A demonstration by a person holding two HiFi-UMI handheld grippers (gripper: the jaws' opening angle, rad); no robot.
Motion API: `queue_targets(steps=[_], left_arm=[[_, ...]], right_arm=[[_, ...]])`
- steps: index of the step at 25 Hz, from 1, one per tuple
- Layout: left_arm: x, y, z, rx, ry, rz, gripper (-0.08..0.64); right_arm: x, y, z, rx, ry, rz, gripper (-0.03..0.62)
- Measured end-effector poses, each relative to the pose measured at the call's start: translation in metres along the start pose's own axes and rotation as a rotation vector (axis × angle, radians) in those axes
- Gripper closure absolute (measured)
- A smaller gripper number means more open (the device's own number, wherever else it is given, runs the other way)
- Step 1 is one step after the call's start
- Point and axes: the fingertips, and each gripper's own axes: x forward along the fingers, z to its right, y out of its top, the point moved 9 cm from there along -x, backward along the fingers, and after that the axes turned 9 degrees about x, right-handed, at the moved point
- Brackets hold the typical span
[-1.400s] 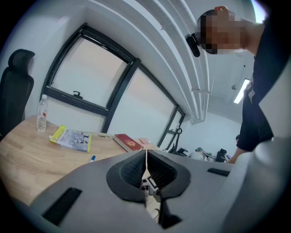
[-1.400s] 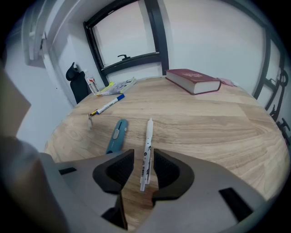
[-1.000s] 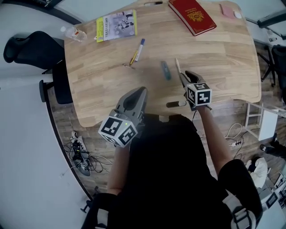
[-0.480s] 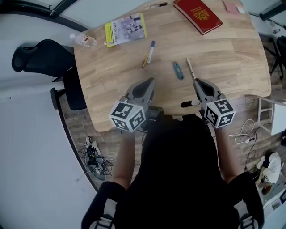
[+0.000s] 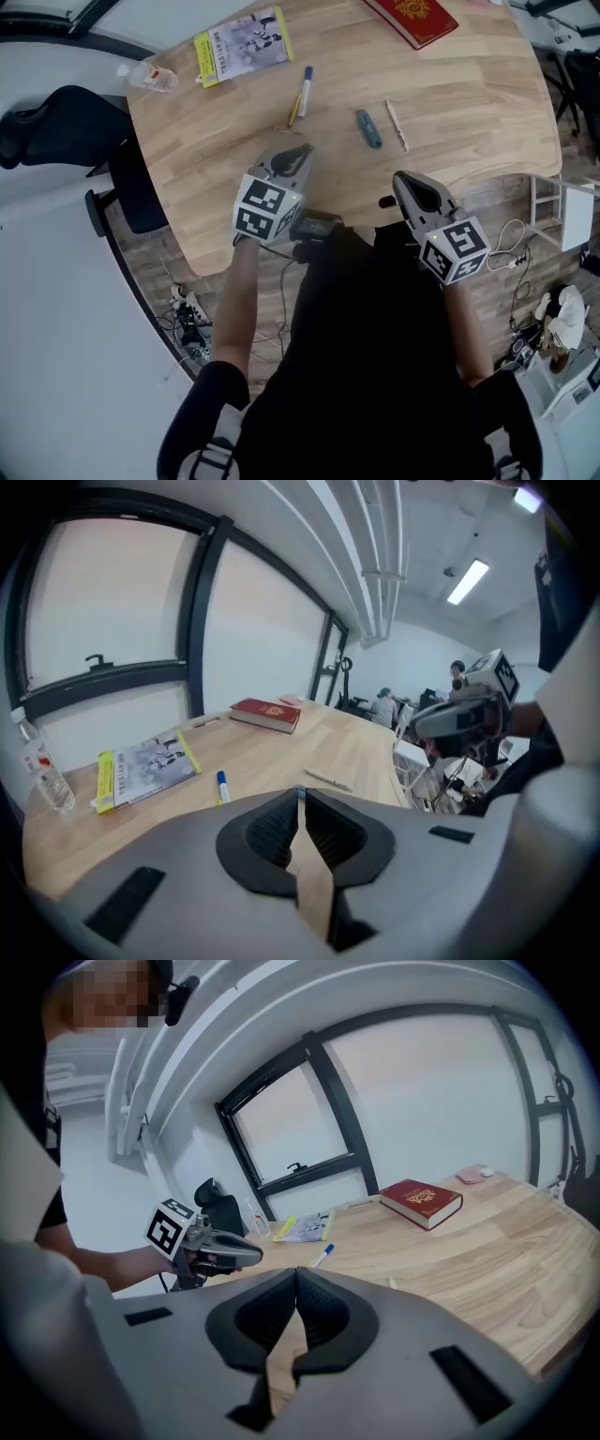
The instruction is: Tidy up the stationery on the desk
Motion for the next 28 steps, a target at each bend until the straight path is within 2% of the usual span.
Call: queue_targets(steps=[3, 8, 12, 18, 28], left_arm=[[0.015, -0.011, -0.006, 0.075, -0.017, -0.056, 0.523], [0.043, -0.035, -0.018, 0.155, -0.048, -0.158, 0.518], [0.066, -0.054, -0.024, 0.256, -0.093, -0.255, 0.425], [0.095, -0.078, -0.029, 0.439, -0.163, -0.364, 0.383], [0.124, -0.1, -0.04, 0.543, -0.162, -0.48, 0.391]], right_arm=[[0.003, -0.005, -0.005, 0.011, -0.015, -0.014, 0.571], [0.006, -0.009, -0.01, 0.022, -0.049, -0.029, 0.571], [0.005, -0.014, -0.007, 0.034, -0.077, -0.047, 0.571], [0.002, -0.025, -0.007, 0.029, -0.103, -0.094, 0.571], [0.0, -0.025, 0.001, 0.037, -0.138, -0.096, 0.571]])
